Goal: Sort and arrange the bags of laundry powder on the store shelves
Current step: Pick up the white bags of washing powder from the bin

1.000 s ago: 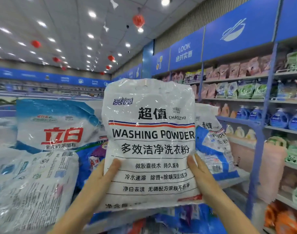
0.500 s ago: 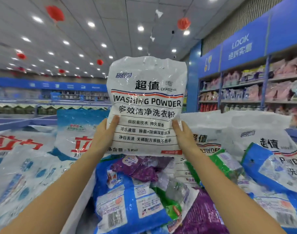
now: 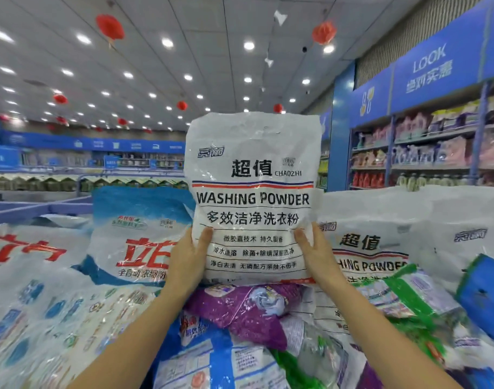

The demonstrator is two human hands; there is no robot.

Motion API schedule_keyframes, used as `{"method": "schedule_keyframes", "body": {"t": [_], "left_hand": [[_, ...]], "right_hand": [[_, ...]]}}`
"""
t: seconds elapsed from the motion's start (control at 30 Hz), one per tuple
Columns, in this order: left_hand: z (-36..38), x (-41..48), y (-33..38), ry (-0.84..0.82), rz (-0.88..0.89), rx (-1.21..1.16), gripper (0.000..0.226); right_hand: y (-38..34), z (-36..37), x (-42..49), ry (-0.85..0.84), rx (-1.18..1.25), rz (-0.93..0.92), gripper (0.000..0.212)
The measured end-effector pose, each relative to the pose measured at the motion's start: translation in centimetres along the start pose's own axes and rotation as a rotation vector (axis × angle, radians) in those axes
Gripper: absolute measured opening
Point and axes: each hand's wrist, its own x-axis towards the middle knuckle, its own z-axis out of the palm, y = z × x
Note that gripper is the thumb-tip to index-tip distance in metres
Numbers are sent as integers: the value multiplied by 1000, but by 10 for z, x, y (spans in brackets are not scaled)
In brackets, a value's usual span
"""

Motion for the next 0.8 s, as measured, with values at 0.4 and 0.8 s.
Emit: {"method": "schedule_keyframes", "body": {"t": [0.4,0.8], "left_hand": [[-1,-21,23,239,342,191,52],[5,-12,19,-260,395,744,88]], "right_hand": [[-44,-16,-74,254,-325,-499,40],[-35,1,-123,-486,-556,-538,49]]}}
